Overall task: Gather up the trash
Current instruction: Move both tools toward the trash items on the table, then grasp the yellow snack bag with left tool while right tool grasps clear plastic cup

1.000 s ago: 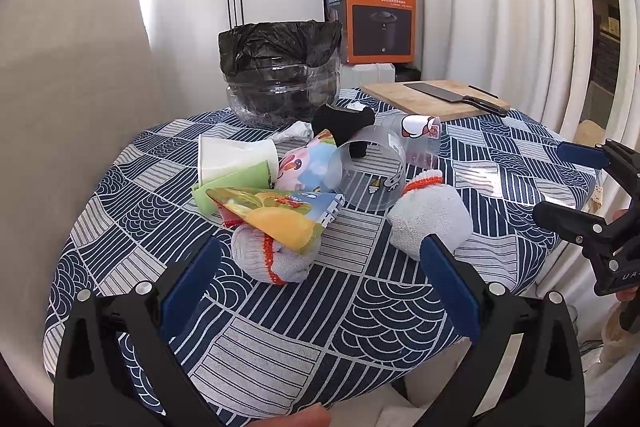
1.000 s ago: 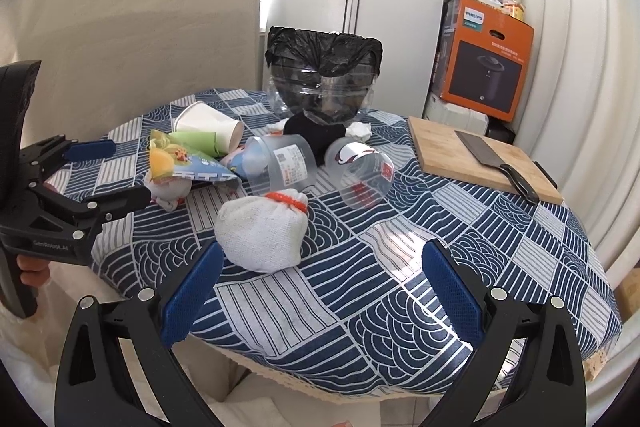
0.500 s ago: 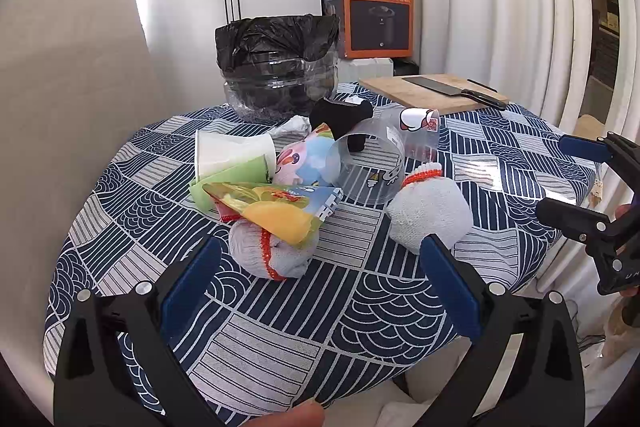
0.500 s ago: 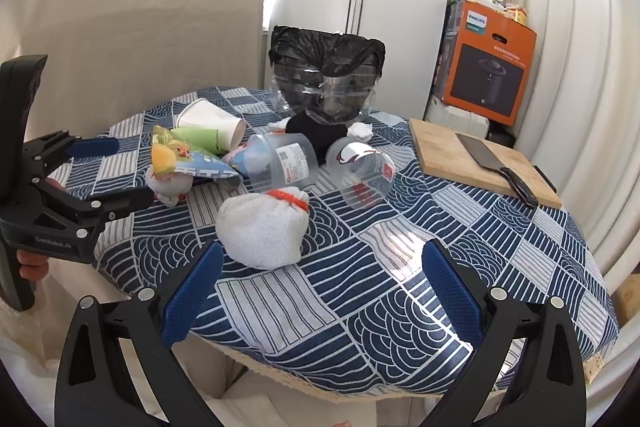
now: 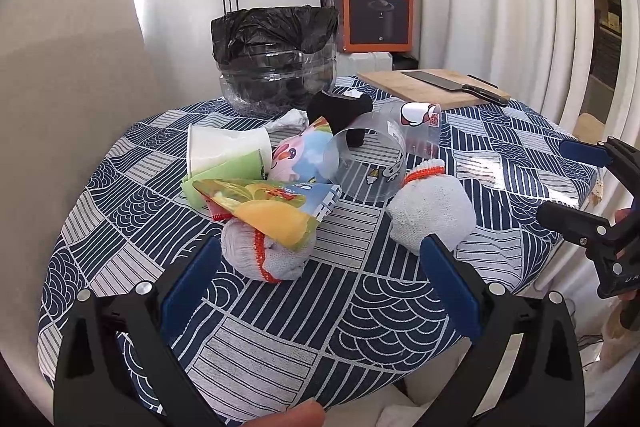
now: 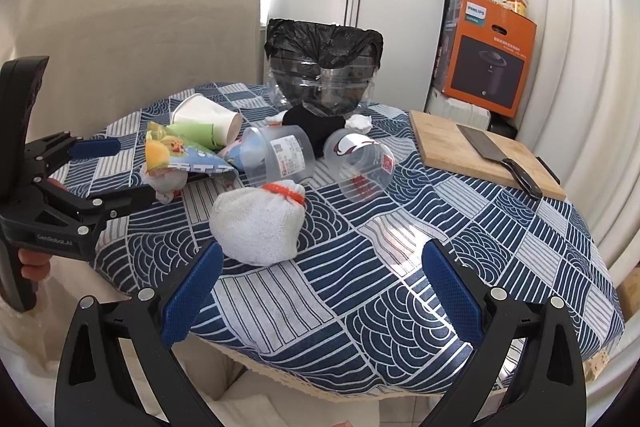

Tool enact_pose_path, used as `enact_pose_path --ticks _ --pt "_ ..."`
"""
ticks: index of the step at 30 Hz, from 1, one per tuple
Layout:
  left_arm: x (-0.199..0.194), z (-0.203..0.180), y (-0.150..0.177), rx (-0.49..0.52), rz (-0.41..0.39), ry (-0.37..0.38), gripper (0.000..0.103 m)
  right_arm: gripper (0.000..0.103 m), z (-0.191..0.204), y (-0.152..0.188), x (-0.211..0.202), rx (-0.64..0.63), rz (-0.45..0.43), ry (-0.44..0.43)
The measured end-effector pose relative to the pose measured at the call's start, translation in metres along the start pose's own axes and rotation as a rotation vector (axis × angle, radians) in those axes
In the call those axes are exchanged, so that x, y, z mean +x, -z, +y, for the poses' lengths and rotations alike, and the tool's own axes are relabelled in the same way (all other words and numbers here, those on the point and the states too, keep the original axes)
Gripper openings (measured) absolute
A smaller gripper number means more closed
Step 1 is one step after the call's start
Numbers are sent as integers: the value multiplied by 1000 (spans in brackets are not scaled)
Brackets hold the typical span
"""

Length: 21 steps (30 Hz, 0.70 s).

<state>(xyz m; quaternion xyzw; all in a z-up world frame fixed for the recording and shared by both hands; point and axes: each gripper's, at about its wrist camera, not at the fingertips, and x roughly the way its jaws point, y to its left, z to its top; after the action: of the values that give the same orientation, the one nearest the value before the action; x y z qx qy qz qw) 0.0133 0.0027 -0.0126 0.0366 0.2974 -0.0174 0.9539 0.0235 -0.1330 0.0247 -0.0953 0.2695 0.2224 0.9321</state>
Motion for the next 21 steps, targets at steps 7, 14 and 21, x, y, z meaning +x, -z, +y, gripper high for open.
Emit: enact_pose_path --ticks 7,14,21 --pt "9 5 -3 -10 22 -12 97 95 -3 -4 10 -1 17 -8" --pt "22 12 -7 -23 55 -30 97 95 -10 -11 24 13 53 -5" --pt "33 18 -13 -19 71 -29 97 95 -13 -22 38 7 81 -3"
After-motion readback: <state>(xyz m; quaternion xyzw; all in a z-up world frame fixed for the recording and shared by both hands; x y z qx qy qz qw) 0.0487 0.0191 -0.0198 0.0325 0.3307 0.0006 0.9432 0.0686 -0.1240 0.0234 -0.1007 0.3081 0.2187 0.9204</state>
